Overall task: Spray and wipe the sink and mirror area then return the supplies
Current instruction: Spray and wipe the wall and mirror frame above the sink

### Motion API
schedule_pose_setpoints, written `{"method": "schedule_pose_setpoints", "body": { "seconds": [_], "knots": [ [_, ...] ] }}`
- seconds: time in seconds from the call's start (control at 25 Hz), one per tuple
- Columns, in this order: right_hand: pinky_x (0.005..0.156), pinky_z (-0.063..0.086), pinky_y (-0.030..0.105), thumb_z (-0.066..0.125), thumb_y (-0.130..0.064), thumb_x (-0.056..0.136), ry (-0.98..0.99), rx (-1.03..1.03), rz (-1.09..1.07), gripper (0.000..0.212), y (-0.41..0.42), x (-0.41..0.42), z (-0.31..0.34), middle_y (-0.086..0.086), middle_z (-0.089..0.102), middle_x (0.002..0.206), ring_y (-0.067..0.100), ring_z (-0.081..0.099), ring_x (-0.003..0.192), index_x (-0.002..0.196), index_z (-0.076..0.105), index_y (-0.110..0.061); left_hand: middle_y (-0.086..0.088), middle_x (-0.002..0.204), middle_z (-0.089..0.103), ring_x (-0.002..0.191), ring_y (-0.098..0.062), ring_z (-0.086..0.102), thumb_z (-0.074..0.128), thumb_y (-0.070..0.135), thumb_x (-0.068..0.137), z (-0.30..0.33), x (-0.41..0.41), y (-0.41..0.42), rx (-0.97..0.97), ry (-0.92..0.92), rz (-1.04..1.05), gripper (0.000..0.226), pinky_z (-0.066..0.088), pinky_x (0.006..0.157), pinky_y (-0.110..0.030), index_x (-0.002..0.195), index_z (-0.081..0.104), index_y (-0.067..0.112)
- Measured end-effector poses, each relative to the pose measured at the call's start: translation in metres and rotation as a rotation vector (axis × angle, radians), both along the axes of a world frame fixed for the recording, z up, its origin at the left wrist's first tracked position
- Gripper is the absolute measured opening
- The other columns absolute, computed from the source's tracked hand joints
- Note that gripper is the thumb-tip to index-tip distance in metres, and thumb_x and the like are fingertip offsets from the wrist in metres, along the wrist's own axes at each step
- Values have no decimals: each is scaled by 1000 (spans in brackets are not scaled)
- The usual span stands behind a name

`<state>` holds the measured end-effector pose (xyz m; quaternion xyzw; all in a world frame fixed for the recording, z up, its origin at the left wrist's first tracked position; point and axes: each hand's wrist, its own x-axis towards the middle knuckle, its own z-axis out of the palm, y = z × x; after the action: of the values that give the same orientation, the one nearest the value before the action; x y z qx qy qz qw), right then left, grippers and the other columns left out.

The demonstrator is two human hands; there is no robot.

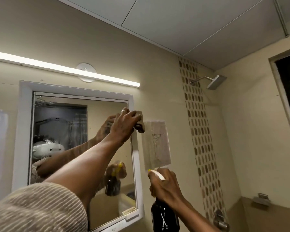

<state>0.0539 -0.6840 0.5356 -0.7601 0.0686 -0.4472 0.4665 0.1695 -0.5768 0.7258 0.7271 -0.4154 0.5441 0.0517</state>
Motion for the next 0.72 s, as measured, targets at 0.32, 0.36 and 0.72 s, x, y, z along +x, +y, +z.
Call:
{"method": "schedule_pose_setpoints", "body": {
  "seconds": [0.32, 0.36, 0.72],
  "knots": [
    [88, 57, 27, 66, -41, 96, 199, 207, -311, 21, 23, -59, -76, 7, 78, 108, 12, 76, 91, 109, 77, -27, -10, 147, 43, 139, -35, 34, 53, 16, 97, 23, 8, -8, 20, -74, 87, 43, 42, 102, -50, 138, 44, 15],
    [100, 54, 29, 64, -41, 98, 231, 117, -359, 19, 25, -68, -78, 1, 77, 116, 15, 74, 103, 109, 78, -33, -11, 146, 44, 138, -35, 36, 55, 18, 96, 25, 10, -10, 6, -81, 107, 43, 43, 101, -50, 138, 45, 14],
    [80, 55, 31, 66, -30, 102, 129, 126, -380, 35, 20, -102, -78, 1, 79, 65, 9, 70, 72, 75, 76, -10, -7, 137, 48, 125, -31, 45, 60, 26, 89, -55, 29, -31, 37, -58, 143, 34, 38, 97, -44, 122, 63, 16]
  ]
}}
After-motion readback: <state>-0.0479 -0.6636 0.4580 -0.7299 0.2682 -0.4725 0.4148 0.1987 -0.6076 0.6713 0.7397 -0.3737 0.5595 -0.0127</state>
